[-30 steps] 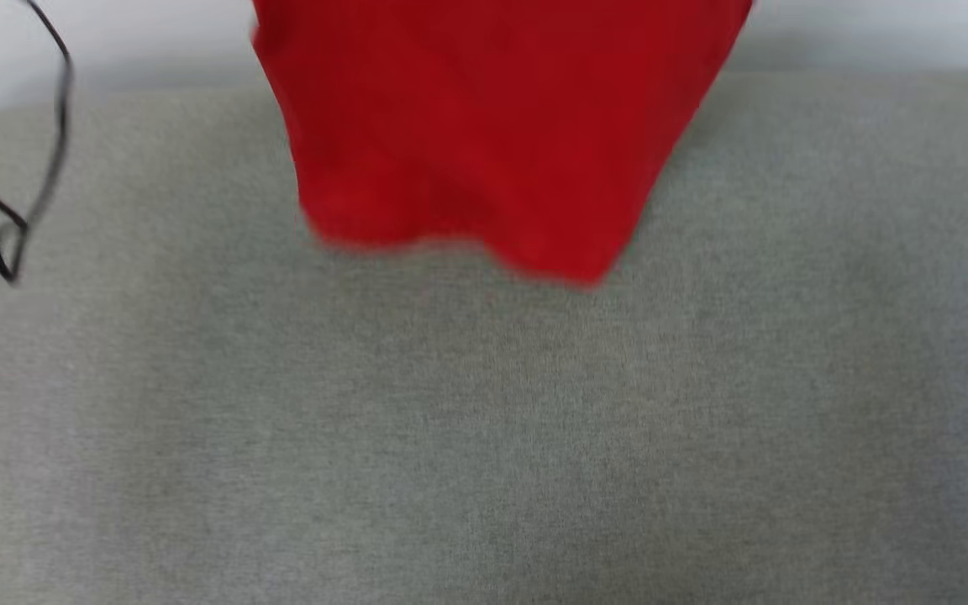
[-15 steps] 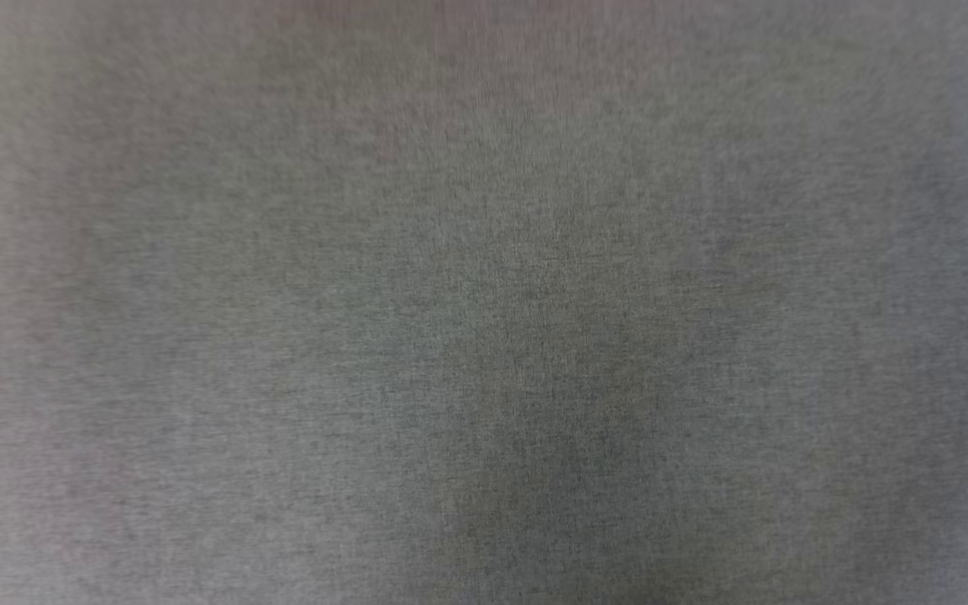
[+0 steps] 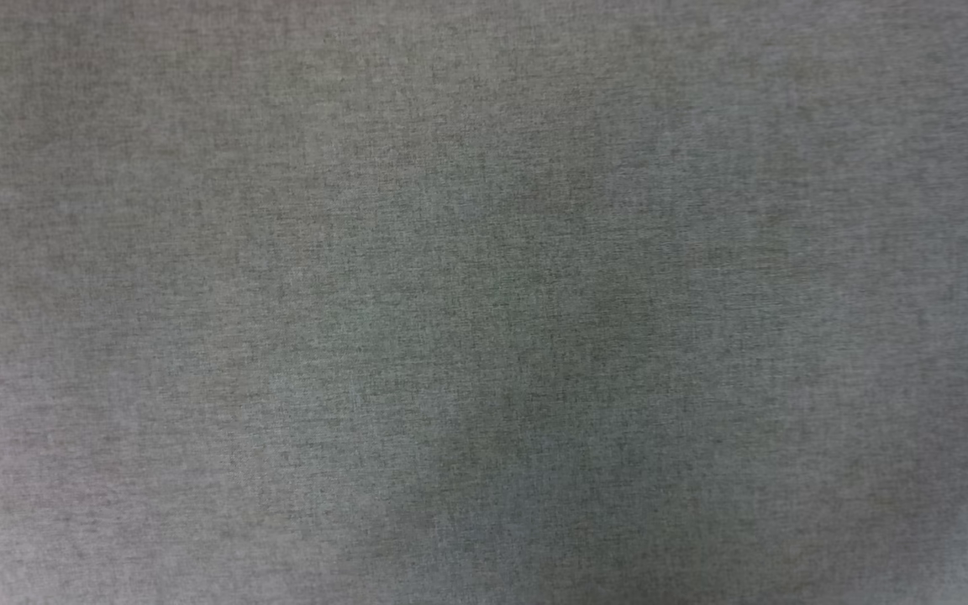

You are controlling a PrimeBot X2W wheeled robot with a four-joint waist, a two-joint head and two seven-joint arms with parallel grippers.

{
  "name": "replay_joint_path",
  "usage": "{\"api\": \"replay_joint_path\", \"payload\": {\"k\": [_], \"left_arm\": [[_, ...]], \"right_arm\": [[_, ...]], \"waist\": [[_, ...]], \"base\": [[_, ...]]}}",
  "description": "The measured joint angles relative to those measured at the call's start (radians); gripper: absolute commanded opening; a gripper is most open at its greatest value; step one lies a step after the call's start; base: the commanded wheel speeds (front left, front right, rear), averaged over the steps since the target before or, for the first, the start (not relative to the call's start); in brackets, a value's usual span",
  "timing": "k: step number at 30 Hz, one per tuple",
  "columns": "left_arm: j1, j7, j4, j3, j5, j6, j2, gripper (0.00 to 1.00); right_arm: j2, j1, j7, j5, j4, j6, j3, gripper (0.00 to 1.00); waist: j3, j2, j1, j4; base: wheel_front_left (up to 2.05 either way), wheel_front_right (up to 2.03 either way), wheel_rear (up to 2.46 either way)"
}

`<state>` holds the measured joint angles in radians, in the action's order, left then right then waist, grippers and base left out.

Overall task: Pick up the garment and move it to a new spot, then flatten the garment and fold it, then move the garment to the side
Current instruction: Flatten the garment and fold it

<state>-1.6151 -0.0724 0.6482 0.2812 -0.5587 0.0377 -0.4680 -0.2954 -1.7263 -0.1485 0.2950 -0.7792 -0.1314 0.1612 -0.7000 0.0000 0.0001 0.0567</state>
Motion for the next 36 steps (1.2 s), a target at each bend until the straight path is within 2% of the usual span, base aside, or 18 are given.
{"api": "replay_joint_path", "payload": {"k": [5,9,14,18,24,29,33,36], "left_arm": [[0.058,-0.053,0.026,-0.006,-0.021,-0.025,0.007,0.00],[0.121,-0.099,0.044,-0.016,-0.048,-0.060,0.005,0.00],[0.258,-0.145,0.052,-0.030,-0.075,-0.084,0.003,0.00],[0.449,-0.169,0.011,-0.037,-0.091,-0.087,0.008,0.00],[0.787,-0.180,-0.107,-0.064,-0.119,-0.058,0.000,0.00],[1.069,-0.175,-0.229,-0.068,-0.148,-0.017,-0.003,0.00],[1.276,-0.148,-0.333,-0.086,-0.178,0.035,-0.011,0.00],[1.419,-0.128,-0.424,-0.095,-0.193,0.090,-0.013,0.00]], "right_arm": [[0.001,0.017,0.040,0.053,-0.050,0.000,0.080,0.00],[-0.011,0.092,0.057,0.109,-0.054,0.000,0.147,0.00],[-0.044,0.260,0.067,0.175,-0.014,0.000,0.217,0.00],[-0.073,0.455,0.075,0.228,0.041,0.000,0.244,0.00],[-0.100,0.754,0.075,0.286,0.128,0.000,0.248,0.00],[-0.117,0.981,0.049,0.319,0.204,0.000,0.212,0.00],[-0.119,1.157,0.024,0.335,0.268,0.000,0.153,0.00],[-0.112,1.292,0.002,0.335,0.318,0.000,0.102,0.00]], "waist": [[0.006,0.0000,0.0000,-0.010],[0.034,0.0000,0.0000,-0.017],[0.089,0.0000,-0.0001,-0.029],[0.157,0.0000,-0.0001,-0.036],[0.278,0.0000,-0.0002,-0.040],[0.383,0.0000,-0.0003,-0.038],[0.457,0.0000,-0.0004,-0.035],[0.506,0.0000,-0.0005,-0.031]], "base": [[0.00,0.00,0.00],[0.00,0.00,0.00],[0.00,0.00,0.00],[0.00,0.00,0.00],[0.00,0.00,0.00],[0.00,0.00,0.00],[0.00,0.00,0.00],[0.00,0.00,0.00]]}}
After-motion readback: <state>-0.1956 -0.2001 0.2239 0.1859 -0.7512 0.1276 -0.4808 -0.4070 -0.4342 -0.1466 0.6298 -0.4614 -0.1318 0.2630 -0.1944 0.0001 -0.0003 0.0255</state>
